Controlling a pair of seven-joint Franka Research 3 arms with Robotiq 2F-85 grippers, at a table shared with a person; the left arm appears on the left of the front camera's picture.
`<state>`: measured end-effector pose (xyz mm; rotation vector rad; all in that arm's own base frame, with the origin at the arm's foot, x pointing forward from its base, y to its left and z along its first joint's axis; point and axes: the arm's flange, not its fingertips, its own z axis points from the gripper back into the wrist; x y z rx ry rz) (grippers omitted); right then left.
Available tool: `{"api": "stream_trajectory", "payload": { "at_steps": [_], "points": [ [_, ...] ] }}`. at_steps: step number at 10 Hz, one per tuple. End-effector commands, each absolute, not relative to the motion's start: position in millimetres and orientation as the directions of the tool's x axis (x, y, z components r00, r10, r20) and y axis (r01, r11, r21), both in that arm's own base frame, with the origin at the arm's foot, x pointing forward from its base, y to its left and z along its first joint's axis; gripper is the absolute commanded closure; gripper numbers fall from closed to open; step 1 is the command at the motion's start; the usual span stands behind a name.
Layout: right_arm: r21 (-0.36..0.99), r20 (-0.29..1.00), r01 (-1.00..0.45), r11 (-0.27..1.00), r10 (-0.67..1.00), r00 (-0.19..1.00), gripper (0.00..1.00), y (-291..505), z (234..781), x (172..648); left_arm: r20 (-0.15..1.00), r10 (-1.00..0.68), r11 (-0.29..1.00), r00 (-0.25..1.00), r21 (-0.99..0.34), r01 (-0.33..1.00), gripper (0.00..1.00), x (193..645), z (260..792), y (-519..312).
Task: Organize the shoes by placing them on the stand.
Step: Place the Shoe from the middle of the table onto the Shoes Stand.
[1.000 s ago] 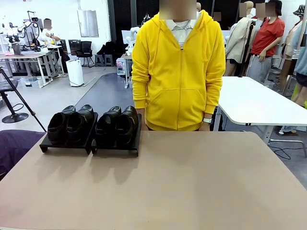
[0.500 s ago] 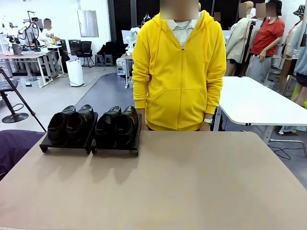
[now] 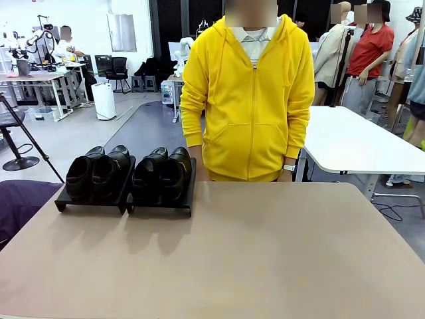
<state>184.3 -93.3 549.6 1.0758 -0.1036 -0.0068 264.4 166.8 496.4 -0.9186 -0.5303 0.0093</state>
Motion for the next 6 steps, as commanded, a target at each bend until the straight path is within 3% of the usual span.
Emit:
{"api": "stream_trajectory", "payload": {
  "at_steps": [1,6],
  "points": [
    [0.886,0.109,-0.074,0.457,-0.051,0.993,0.00,-91.7,553.8,186.0,0.426,0.241,0.602,0.872,-0.770,0.211,0.00,261.6,494.8,165.1],
    [0.886,0.109,-0.074,0.457,-0.051,0.993,0.00,-91.7,553.8,186.0,0.426,0.241,0.602,0.872,-0.770,0.211,0.00,261.6,494.8,165.1]
  ]
}}
